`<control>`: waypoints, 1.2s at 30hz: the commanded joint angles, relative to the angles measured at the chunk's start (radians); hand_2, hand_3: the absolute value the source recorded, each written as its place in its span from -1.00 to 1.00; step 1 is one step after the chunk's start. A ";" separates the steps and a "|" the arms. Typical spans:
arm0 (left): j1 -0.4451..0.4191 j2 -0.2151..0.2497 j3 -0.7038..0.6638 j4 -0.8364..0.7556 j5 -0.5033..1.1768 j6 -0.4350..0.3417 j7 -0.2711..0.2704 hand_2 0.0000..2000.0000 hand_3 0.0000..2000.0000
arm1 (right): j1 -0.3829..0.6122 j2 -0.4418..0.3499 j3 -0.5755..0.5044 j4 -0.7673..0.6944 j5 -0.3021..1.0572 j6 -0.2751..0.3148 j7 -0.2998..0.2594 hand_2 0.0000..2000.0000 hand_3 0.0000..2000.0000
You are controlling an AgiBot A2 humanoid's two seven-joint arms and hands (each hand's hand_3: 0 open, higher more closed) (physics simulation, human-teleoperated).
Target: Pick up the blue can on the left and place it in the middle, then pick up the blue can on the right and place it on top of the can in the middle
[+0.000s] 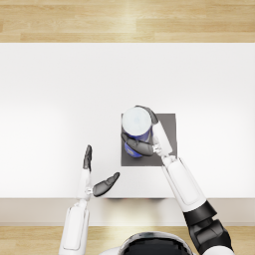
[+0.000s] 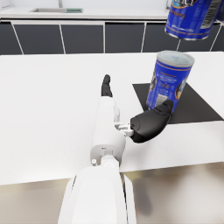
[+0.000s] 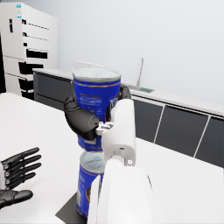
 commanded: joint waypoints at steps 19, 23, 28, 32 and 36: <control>0.119 0.052 -0.038 -0.211 0.000 0.000 0.000 -1.00 -1.00 | 0.043 -0.002 -0.049 -0.021 0.000 0.096 0.029 -1.00 -1.00; 0.115 0.053 -0.037 -0.192 0.000 0.000 0.000 -1.00 -1.00 | 0.053 -0.015 -0.088 -0.005 0.000 0.115 0.044 -1.00 -1.00; 0.196 0.071 -0.067 -0.213 0.000 0.000 0.000 -1.00 -1.00 | 0.042 -0.018 -0.140 0.087 0.000 0.122 0.049 -1.00 -1.00; 0.304 0.082 -0.097 -0.196 0.000 0.000 0.000 -1.00 -1.00 | 0.064 0.032 -0.108 0.189 -0.001 0.123 0.050 -1.00 -1.00; 0.368 0.083 -0.129 -0.188 0.000 0.000 0.000 -1.00 -1.00 | 0.056 0.031 -0.162 0.278 0.000 0.123 0.050 -1.00 -1.00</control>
